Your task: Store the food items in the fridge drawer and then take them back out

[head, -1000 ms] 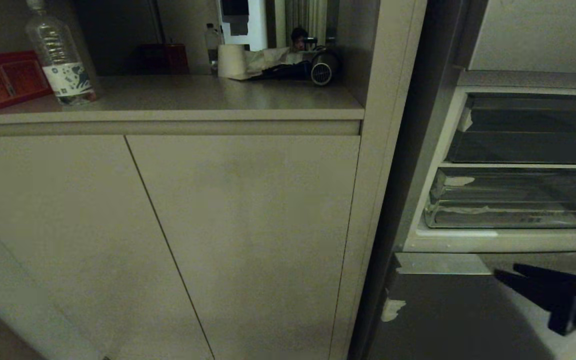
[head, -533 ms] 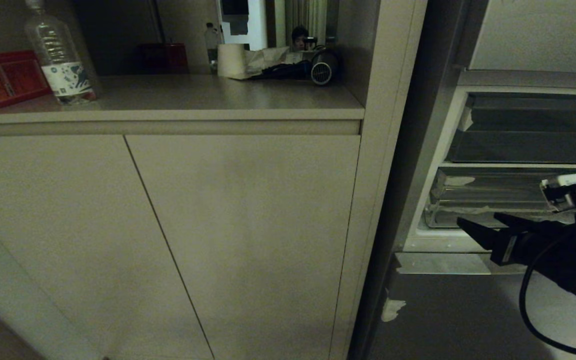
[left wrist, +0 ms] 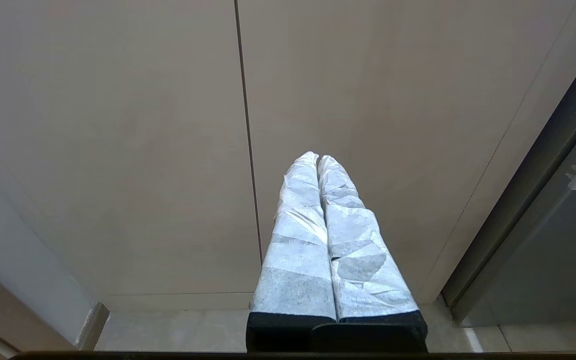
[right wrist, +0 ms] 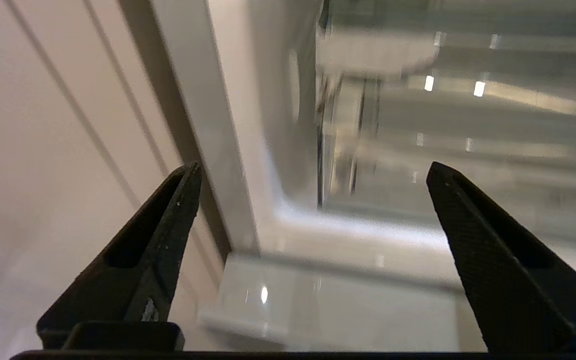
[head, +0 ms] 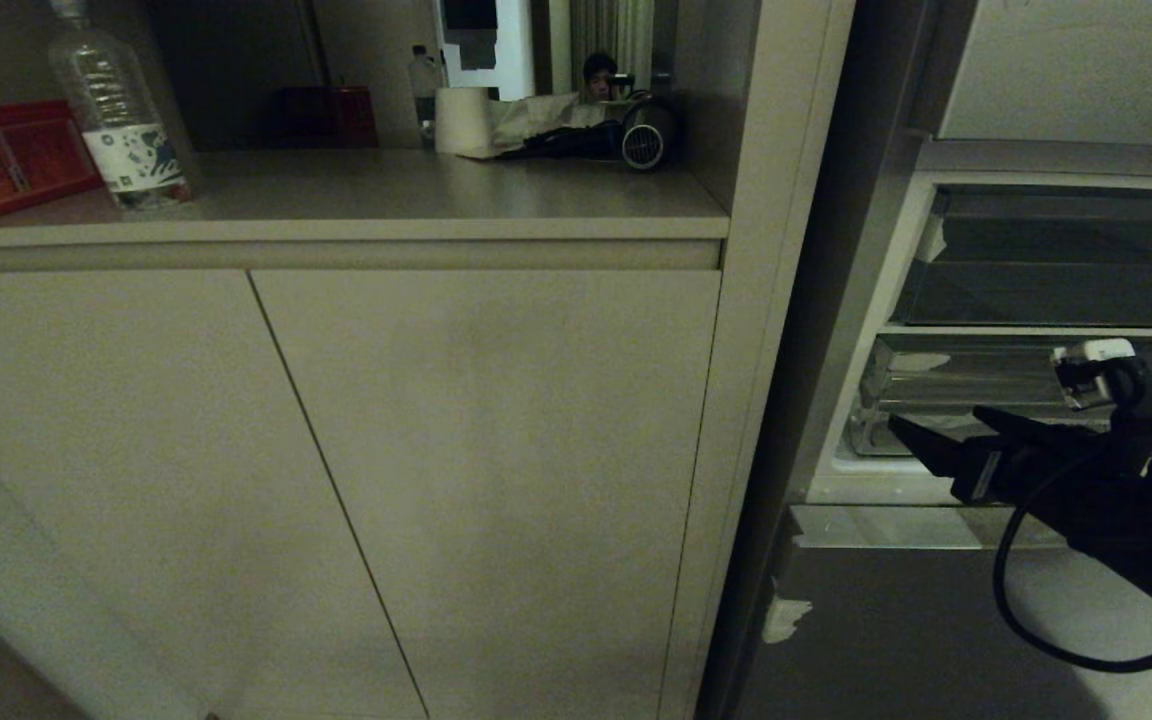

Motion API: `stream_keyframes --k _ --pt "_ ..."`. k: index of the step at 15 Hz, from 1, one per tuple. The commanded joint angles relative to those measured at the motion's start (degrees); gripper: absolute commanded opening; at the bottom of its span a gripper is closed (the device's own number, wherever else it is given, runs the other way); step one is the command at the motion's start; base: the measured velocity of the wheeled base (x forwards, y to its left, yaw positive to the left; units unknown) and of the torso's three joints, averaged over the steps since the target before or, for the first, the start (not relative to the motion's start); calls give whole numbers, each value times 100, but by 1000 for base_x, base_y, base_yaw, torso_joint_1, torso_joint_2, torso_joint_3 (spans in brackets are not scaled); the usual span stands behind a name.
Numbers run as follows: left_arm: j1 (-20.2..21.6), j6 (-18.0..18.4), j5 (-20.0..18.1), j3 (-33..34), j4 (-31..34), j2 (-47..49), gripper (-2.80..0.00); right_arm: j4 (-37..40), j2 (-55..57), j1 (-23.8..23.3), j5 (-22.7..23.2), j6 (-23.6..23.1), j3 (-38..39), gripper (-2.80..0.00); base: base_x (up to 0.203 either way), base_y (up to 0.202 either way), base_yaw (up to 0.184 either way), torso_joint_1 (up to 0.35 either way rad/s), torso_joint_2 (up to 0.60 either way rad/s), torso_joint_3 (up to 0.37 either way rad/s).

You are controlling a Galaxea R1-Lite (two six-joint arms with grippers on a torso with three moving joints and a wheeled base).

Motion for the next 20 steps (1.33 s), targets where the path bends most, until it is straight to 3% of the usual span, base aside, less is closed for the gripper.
stream_keyframes --k 1,20 --pt "0 -2 1 0 0 1 -280 -614 598 2 -6 -9 -16 0 0 0 0 0 0 0" --pt "0 -2 1 0 0 3 -280 -1155 1603 2 -590 9 -852 0 0 0 0 0 0 0"
